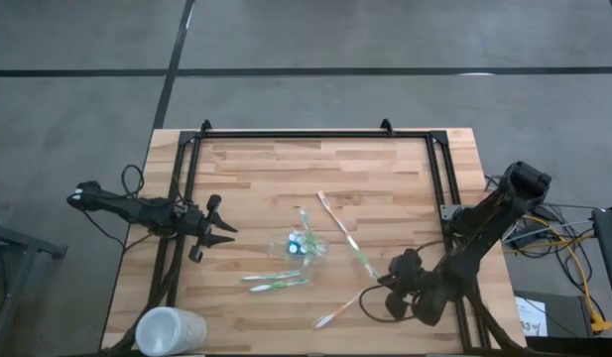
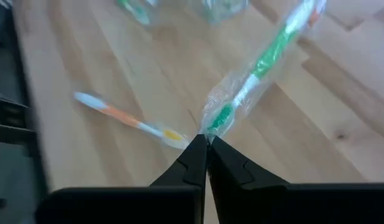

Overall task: Pick & Place toothbrushing station
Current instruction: Put the green toothbrush into the transparent organizer

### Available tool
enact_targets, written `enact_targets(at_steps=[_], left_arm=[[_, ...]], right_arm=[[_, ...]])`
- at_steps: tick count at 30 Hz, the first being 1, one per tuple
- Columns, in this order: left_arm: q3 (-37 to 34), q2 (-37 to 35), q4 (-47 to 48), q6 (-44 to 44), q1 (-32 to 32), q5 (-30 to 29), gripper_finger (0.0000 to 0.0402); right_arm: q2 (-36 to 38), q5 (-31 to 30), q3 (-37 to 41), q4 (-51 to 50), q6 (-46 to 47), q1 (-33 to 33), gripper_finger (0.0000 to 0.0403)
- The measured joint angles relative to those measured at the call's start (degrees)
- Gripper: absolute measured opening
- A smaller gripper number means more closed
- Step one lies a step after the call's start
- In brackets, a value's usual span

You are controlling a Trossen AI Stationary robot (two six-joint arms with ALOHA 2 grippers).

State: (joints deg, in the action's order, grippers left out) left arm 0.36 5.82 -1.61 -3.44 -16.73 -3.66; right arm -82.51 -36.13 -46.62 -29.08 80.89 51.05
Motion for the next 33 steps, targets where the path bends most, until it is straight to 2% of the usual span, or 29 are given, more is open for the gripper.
enact_targets(at_steps=[5, 11, 15, 20, 25, 29, 33], left_arm=[[0.0, 0.0, -0.02, 0.0, 0.0, 0.0, 0.0108], [0.0, 0.0, 0.0, 0.0, 0.0, -0.02, 0.0108], [0.0, 0.0, 0.0, 0.0, -0.02, -0.02, 0.0108], [0.0, 0.0, 0.0, 0.0, 0.0, 0.0, 0.0108], [0.0, 0.0, 0.02, 0.0, -0.02, 0.0, 0.0108], [0.0, 0.0, 0.02, 0.0, 0.0, -0.02, 0.0108], [0.0, 0.0, 0.01, 0.0, 0.0, -0.02, 0.0108]], right_arm=[[9.18, 3.31, -2.36, -2.38, -0.29, -1.26, 0.0008], [19.57, 4.19, -6.17, -2.42, 1.3, -3.64, 0.0008], [22.85, 10.62, -9.66, -2.34, -1.7, -7.33, 0.0008], [21.41, 22.96, -15.48, -4.76, -2.83, -13.48, 0.0008], [15.73, 33.81, -24.0, -12.4, -3.63, -20.18, 0.0008], [11.05, 39.37, -30.77, -14.77, -6.66, -24.79, 0.0008], [6.92, 41.19, -36.04, -15.18, -12.54, -28.35, 0.0008]])
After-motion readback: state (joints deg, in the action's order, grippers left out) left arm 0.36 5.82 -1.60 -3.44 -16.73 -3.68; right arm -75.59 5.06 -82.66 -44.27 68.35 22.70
